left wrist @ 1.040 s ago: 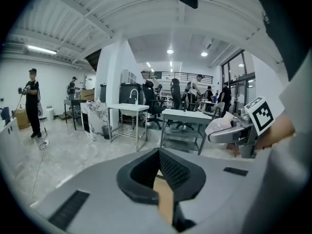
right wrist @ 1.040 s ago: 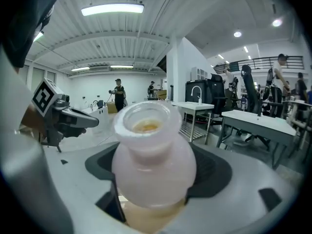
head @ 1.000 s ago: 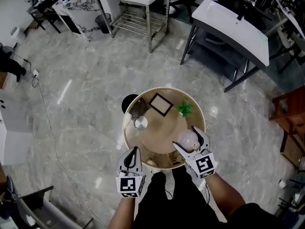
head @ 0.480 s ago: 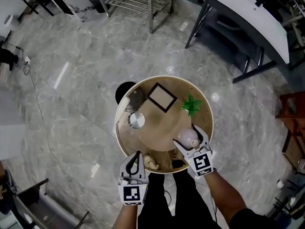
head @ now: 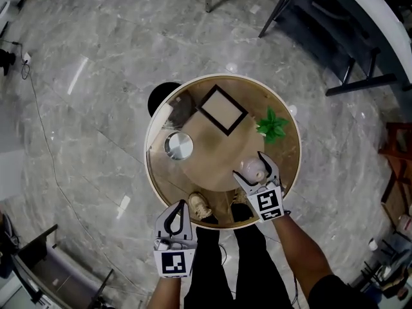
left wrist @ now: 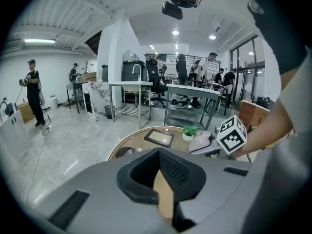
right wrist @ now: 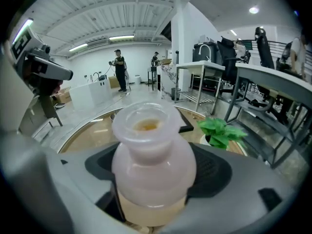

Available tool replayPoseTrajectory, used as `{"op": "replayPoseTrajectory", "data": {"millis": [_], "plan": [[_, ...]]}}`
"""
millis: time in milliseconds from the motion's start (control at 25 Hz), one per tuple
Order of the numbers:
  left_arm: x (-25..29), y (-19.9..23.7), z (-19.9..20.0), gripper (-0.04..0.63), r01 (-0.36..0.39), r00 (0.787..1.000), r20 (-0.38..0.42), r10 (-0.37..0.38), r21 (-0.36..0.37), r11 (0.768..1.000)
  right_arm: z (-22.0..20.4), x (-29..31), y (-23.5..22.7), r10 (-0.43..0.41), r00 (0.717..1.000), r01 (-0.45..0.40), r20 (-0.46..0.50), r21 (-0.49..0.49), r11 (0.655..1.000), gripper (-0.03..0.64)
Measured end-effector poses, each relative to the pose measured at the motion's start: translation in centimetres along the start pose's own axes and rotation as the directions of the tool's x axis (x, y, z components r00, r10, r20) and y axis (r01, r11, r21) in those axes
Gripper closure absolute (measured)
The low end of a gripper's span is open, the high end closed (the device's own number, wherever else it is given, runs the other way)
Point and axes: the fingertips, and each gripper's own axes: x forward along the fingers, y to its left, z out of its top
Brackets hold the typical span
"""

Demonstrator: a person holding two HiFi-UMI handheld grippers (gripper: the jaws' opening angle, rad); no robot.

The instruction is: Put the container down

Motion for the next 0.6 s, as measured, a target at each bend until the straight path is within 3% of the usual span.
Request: {"op": "replayPoseTrajectory", "data": {"millis": [320,600], "plan": [[1.5,-0.3,-1.8,0.6,-0.008,1.0,-0.019,0.008,-0.009,1.0,-3.5,2.5,0.1,0.019,0.998,-0.019,-0.066,0.001,1.0,0.212],[2.2,-0.4,-1.9,0.6,-0.012,1.0,-0.015,0.011,-0.091,0.996,-5.5,2.8,0.2,0.021,0.991,-0.023,-0.136,-0.012,1.0,0.212]]}}
